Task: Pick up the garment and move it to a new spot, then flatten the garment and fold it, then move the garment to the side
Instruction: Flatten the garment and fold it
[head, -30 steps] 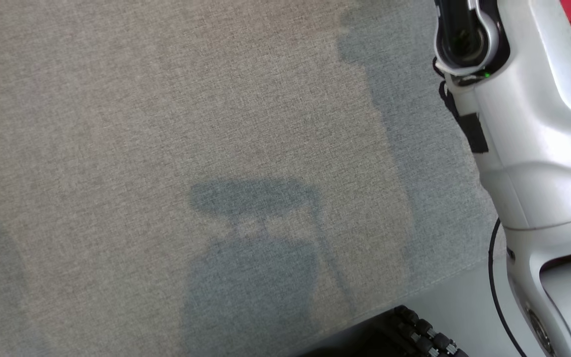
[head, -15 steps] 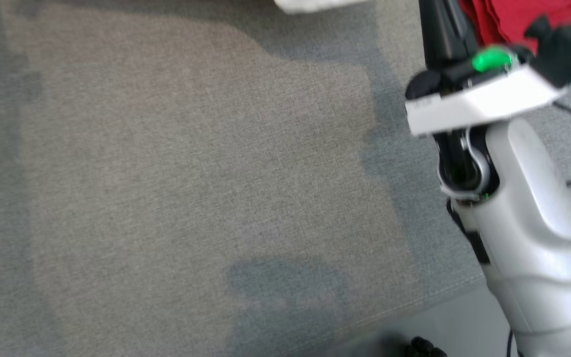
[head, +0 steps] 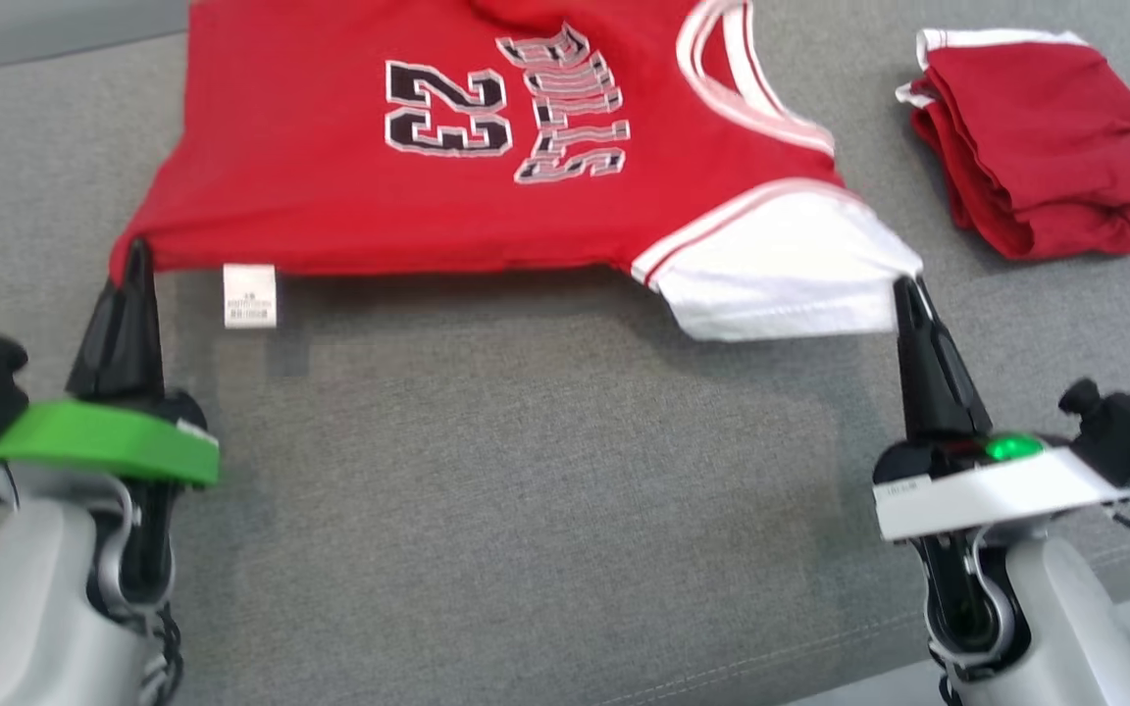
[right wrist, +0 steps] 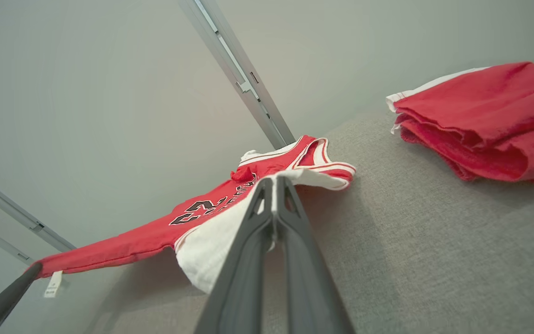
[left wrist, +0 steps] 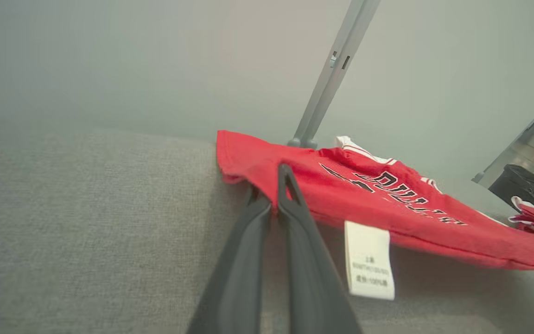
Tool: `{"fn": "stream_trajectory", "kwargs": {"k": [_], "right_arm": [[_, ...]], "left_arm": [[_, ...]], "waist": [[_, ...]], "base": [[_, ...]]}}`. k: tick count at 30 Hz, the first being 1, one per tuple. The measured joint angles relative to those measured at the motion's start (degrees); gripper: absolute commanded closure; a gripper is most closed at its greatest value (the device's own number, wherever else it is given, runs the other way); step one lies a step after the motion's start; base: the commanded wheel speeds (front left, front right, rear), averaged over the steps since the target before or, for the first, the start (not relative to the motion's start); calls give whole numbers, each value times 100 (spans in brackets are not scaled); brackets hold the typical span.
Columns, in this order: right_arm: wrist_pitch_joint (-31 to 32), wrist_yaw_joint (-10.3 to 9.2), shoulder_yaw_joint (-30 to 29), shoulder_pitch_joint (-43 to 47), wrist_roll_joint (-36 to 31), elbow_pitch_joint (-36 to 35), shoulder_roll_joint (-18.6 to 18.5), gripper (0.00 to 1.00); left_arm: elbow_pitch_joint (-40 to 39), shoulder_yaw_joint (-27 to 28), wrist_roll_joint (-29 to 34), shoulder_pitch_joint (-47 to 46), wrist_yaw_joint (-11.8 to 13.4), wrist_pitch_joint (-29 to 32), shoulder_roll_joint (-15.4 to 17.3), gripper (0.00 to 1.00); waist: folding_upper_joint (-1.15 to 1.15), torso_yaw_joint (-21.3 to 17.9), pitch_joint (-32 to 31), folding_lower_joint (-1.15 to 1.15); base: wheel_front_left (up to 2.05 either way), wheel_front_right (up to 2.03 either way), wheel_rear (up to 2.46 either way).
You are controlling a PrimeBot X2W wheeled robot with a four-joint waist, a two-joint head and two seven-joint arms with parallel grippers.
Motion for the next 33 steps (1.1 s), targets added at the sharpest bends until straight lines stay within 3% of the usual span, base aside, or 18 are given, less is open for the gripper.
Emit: {"fn": "stream_trajectory", "kwargs": {"k": [6, 12, 22, 33], "right_arm": [[0, 0, -182, 649, -158, 47, 47, 100], [0, 0, -346, 981, -366, 130, 203, 100], [0, 0, -444, 1603, -515, 229, 313, 100], [0, 0, -299, 2109, -510, 230, 334, 100]], "left_arm": [[-765, 500, 200, 1215, 229, -7, -393, 100], [-1034, 968, 405, 2149, 326, -7, -978, 100], [-1007, 1351, 824, 3088, 107, -7, -1577, 100], [-1095, 1510, 984, 3569, -11, -7, -1744, 100]], "waist": [[0, 142, -394, 0], [0, 259, -704, 0], [0, 428, -1088, 0], [0, 343, -1347, 0]], "base": [[0, 0, 0], [0, 0, 0], [0, 0, 0], [0, 0, 0]]}}
